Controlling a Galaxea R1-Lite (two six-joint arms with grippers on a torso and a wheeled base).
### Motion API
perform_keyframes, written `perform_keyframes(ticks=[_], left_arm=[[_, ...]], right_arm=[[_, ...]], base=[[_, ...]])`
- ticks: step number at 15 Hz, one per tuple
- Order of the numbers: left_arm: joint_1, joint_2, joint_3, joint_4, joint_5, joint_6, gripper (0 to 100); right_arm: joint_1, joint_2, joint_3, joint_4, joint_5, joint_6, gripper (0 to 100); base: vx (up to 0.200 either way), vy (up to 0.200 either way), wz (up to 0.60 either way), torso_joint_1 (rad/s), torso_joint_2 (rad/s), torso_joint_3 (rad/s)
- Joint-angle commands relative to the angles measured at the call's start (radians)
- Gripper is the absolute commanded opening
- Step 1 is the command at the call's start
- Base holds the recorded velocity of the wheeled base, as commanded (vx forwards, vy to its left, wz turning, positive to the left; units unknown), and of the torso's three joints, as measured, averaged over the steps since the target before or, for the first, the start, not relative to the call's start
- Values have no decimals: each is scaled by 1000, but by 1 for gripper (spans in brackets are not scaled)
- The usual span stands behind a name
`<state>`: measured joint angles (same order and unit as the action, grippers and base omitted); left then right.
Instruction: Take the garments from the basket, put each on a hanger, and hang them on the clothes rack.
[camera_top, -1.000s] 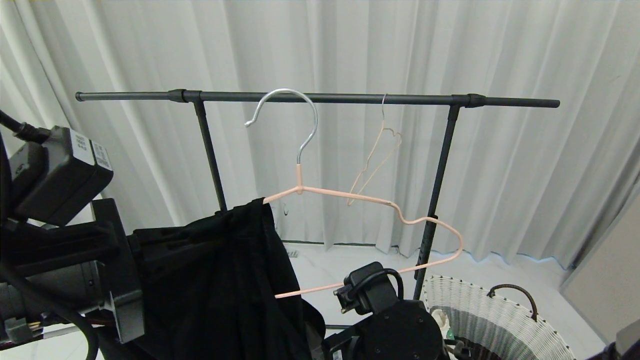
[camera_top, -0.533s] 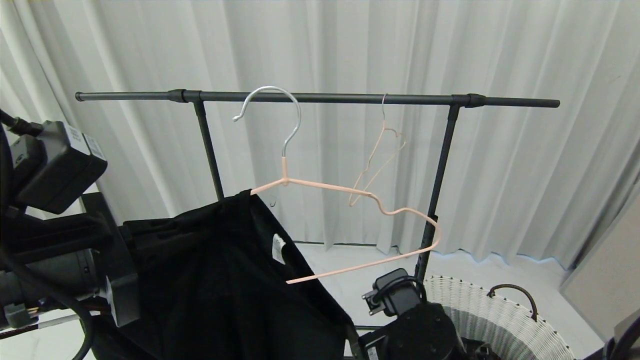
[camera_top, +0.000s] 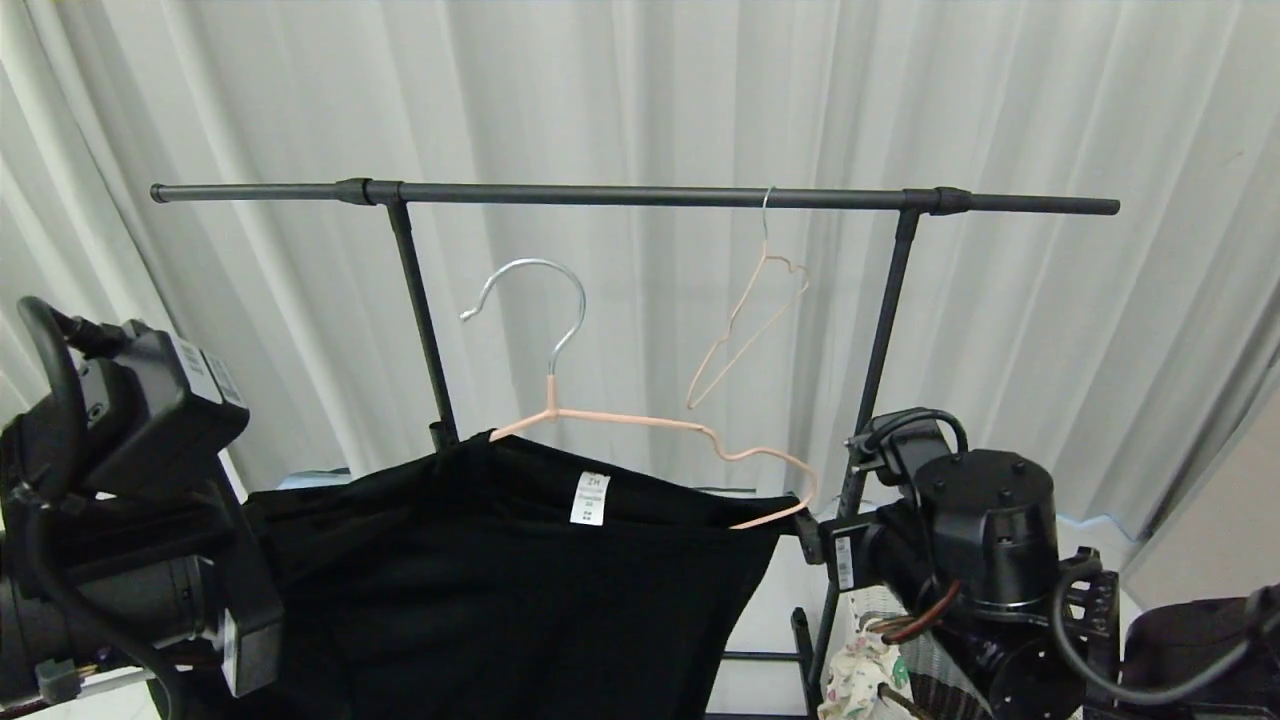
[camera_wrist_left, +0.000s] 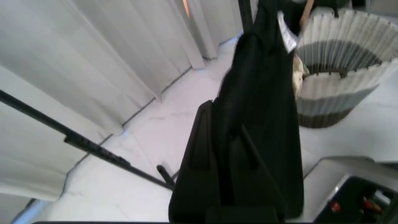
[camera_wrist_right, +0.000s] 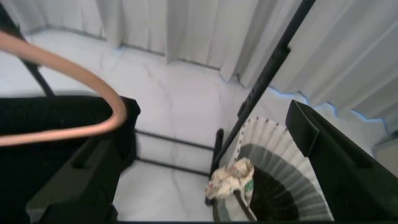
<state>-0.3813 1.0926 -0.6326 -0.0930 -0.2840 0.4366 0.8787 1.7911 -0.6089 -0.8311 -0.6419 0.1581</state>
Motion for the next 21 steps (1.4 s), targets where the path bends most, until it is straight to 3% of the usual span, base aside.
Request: perform_keyframes(ticks=[1, 4, 9, 13, 15, 19, 21], left_arm=[[1, 3, 34, 1, 0, 4, 0], [1, 17, 50, 2, 16, 4, 0], [24, 9, 56, 1, 62, 1, 0], [18, 53, 68, 1, 66, 4, 0], [18, 76, 62, -1, 85, -1, 0], [15, 75, 60, -77, 77, -13, 0], [-16, 70, 68, -122, 65, -29, 0]], right_arm=[[-32, -52, -22, -2, 21, -12, 100], [-66, -84, -22, -2, 64, -51, 100], [-95, -88, -22, -2, 74, -65, 100], [-92, -150, -72, 29, 146, -106, 100], [-81, -216, -106, 121, 197, -112, 100], [-78, -432, -115, 429, 433, -146, 100], [-109, -463, -134, 504, 495, -149, 100]], base=[[0, 0, 0, 0, 0, 0], [0, 0, 0, 0, 0, 0], [0, 0, 0, 0, 0, 0], [0, 0, 0, 0, 0, 0], [0, 0, 0, 0, 0, 0], [0, 0, 0, 0, 0, 0], [0, 0, 0, 0, 0, 0]])
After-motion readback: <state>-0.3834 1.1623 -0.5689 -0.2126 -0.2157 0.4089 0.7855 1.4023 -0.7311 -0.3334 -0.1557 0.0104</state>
